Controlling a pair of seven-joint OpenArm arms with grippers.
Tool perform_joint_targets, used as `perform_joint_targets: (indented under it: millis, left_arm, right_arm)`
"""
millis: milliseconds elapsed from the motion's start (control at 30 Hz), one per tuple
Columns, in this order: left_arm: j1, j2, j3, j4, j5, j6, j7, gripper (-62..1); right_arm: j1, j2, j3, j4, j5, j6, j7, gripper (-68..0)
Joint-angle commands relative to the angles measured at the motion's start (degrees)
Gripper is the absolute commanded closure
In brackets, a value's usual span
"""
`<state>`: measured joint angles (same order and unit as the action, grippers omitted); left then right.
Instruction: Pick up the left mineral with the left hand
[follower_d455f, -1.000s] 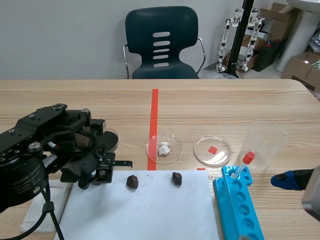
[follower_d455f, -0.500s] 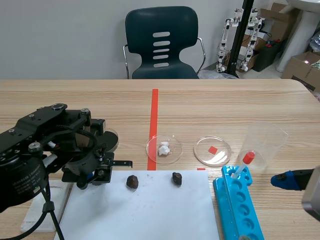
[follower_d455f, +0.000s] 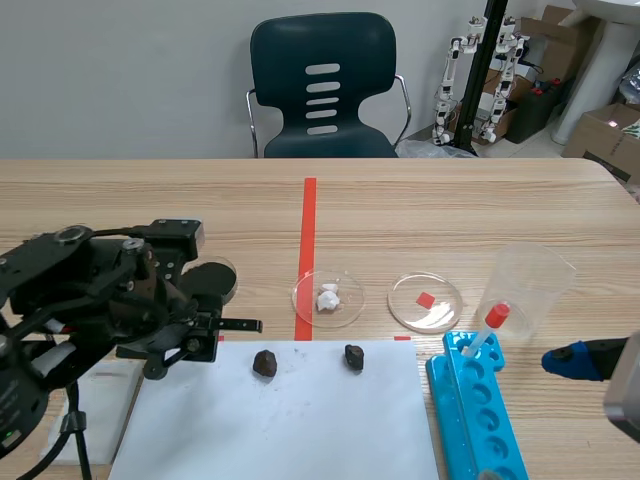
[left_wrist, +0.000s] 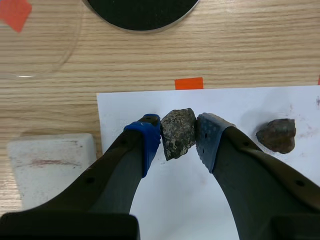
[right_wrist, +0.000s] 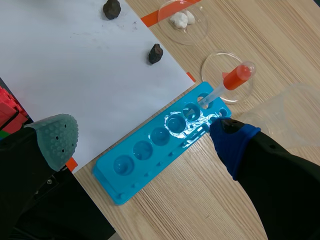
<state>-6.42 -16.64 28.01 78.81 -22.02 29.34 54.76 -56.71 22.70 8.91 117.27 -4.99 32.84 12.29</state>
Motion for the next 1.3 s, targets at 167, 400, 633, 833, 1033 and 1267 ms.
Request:
perform_joint_targets:
  millis: [167,400,633,833,1033,1267]
  left_arm:
    - [8.24,-5.40,-4.00,9.68,-0.11,-0.17,-8.52,-14.7]
    - [19.80,-10.54,-9.40,19.82,-2.82,-2.54,-18.99,-14.7]
    - [33.31,-12.76,-17.16,30.16,-2.82,-16.74,-32.50,-14.7]
    - [43.08,-12.74,-24.02,36.89,-2.80,-30.56,-40.98,-14.7]
    - [50.90,-11.43,-29.38,40.09,0.90,-39.67,-49.20,-14.7]
    - [56.76,-9.90,-30.93,40.74,9.22,-40.92,-58.95,-14.7]
  right_arm:
    - [0.37,0.63,0.13,0.92,0.44,-0.07,0.46,-54.7]
    - [0.37,0.63,0.13,0.92,0.44,-0.07,0.46,-54.7]
    - [0.37,0.63,0.13,0.92,0.44,-0.07,0.44,-54.7]
    - [0.37,0.63,0.13,0.92,0.44,-0.07,0.44,-54.7]
    - [0.37,0.63,0.13,0.92,0.44,-0.07,0.46,-54.7]
    - [0.37,0.63,0.13,0.92,0.44,-0.07,0.46,-54.7]
